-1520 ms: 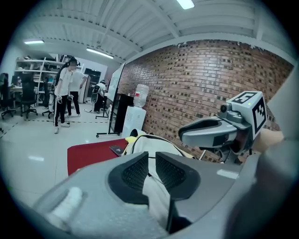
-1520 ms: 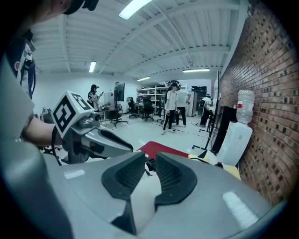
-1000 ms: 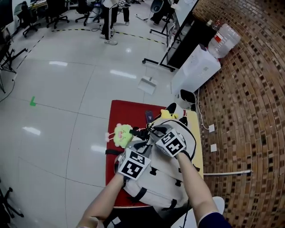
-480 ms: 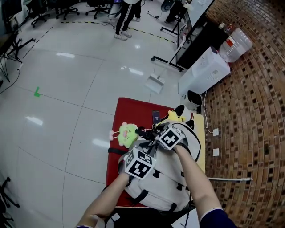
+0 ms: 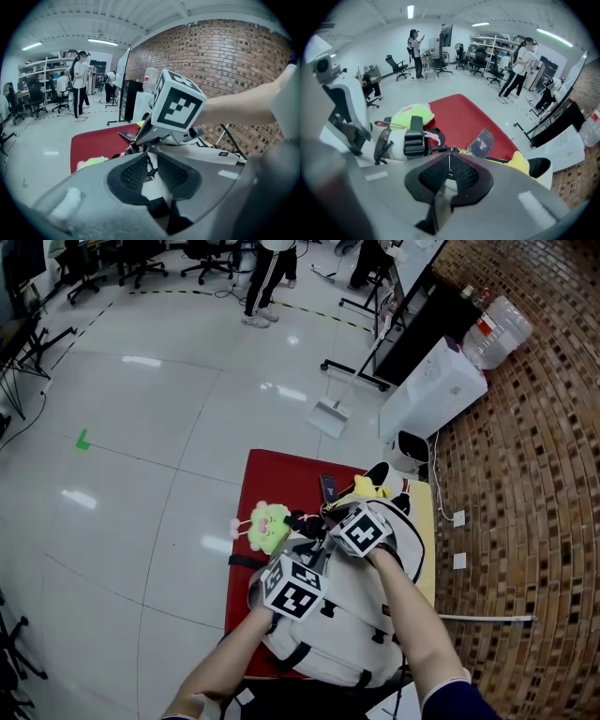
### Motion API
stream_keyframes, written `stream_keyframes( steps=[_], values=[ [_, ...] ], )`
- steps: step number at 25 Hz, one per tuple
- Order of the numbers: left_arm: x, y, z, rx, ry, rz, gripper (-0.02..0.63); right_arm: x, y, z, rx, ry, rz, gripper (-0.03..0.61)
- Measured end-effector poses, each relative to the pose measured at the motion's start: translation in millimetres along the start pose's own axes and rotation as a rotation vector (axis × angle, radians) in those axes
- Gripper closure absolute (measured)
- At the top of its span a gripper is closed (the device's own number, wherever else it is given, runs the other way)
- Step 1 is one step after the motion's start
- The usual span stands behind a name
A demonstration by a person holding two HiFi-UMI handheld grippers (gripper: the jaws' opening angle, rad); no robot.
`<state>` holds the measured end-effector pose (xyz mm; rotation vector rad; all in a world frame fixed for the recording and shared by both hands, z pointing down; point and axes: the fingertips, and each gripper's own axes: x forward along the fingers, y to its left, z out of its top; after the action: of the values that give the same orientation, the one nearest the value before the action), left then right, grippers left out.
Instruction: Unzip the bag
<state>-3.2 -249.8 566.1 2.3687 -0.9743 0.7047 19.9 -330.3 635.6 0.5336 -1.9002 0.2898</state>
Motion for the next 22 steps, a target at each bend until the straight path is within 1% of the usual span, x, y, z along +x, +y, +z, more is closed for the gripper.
stream_keyframes(
  steps=[6, 9, 15, 18, 20, 22],
  values=[
    [3, 2, -9, 0.045, 0.05, 0.034, 0.545, -24, -15, 7, 0.184, -0.221, 0.021, 0.557],
    [4, 3, -12, 0.066, 0.074, 0.047, 0.545, -33, -28, 7, 0.263, -0.315, 0.011, 0.558],
    [4, 2, -18, 0.109, 0.116, 0.072, 0.545, -51, -52, 2, 0.373, -0.454, 0.012, 0.555],
    [5, 3, -20, 0.117, 0.143, 0.067, 0.546, -58, -64, -1, 0.438, -0.528, 0.022, 0.554],
    [4, 6, -11, 0.102, 0.14, 0.064, 0.546, -62, -66, -3, 0.467, -0.57, 0.042, 0.554],
    [3, 8, 12, 0.106, 0.097, 0.069, 0.546, -65, -66, -2, 0.479, -0.603, 0.061, 0.554]
  ],
)
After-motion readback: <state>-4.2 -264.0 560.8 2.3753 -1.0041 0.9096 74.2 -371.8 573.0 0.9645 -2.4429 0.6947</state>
